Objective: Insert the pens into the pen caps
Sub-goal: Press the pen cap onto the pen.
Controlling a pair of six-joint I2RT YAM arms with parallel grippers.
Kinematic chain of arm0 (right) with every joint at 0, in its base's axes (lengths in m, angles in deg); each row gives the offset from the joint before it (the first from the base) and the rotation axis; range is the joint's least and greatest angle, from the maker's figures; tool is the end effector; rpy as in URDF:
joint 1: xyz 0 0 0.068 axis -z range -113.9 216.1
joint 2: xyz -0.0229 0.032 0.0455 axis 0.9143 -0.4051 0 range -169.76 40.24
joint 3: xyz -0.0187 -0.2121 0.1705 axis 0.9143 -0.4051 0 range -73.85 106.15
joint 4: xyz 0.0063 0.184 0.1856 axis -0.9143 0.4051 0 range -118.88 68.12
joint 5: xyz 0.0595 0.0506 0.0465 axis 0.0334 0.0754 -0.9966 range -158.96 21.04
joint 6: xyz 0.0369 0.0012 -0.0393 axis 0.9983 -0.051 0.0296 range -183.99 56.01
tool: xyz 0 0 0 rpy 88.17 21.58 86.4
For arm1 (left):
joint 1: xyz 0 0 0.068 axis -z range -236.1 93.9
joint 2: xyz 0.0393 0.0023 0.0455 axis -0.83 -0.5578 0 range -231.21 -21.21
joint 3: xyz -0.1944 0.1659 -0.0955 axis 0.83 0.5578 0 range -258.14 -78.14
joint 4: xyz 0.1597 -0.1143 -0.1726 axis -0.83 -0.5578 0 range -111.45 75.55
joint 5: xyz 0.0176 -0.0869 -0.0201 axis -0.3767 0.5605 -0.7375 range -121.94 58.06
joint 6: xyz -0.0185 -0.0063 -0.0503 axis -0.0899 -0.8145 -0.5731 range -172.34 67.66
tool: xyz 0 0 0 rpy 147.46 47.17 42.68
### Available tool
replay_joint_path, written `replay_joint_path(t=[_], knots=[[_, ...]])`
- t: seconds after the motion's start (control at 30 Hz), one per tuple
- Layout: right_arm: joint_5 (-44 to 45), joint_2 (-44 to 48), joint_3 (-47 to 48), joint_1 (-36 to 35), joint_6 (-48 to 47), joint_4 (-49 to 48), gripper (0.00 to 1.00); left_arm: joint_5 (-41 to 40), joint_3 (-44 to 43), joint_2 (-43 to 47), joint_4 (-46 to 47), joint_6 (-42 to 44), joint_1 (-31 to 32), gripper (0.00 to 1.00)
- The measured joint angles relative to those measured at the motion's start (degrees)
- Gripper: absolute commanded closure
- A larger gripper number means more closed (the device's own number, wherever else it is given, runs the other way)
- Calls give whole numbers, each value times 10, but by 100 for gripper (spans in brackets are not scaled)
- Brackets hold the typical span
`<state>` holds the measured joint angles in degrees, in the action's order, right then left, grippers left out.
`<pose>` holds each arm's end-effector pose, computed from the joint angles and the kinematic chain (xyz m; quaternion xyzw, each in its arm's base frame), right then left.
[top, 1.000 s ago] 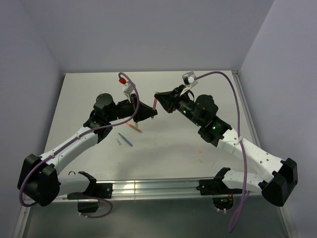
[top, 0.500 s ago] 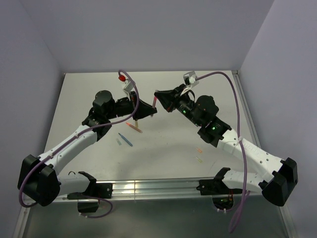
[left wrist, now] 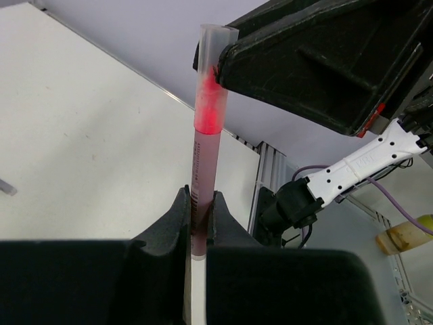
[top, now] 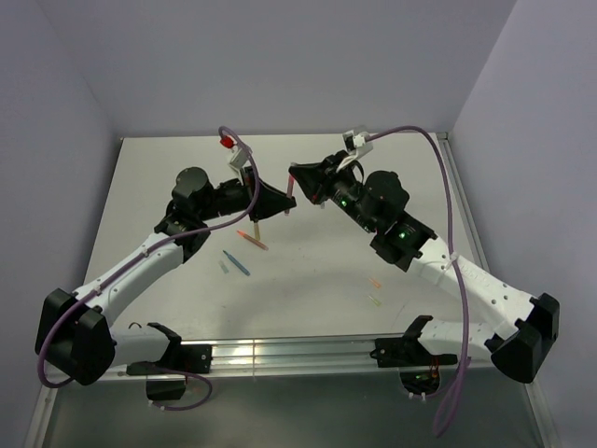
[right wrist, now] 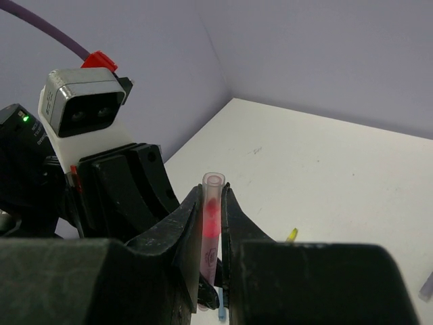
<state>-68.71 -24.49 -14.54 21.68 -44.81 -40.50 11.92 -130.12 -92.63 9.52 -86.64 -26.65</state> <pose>0.1900 0.1858 0.4007 -0.1443 0.6520 0.3910 0.6334 0.2372 -0.1622 0.3466 0.2474 0.6406 -0.5750 0.4448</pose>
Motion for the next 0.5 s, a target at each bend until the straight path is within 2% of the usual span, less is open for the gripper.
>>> replay_joint_path(t=[0.2, 0.33, 0.47, 0.5], knots=[[14, -6, 40, -5, 3, 42, 100, -6, 0, 2, 28, -6, 2, 100], [22, -8, 57, -6, 10, 67, 91, -18, 0, 6, 29, -7, 9, 100], [30, -8, 76, -6, 19, 97, 78, -38, 0, 9, 28, -3, 21, 99], [32, -8, 82, -6, 22, 105, 72, -45, 0, 9, 29, -2, 25, 100]])
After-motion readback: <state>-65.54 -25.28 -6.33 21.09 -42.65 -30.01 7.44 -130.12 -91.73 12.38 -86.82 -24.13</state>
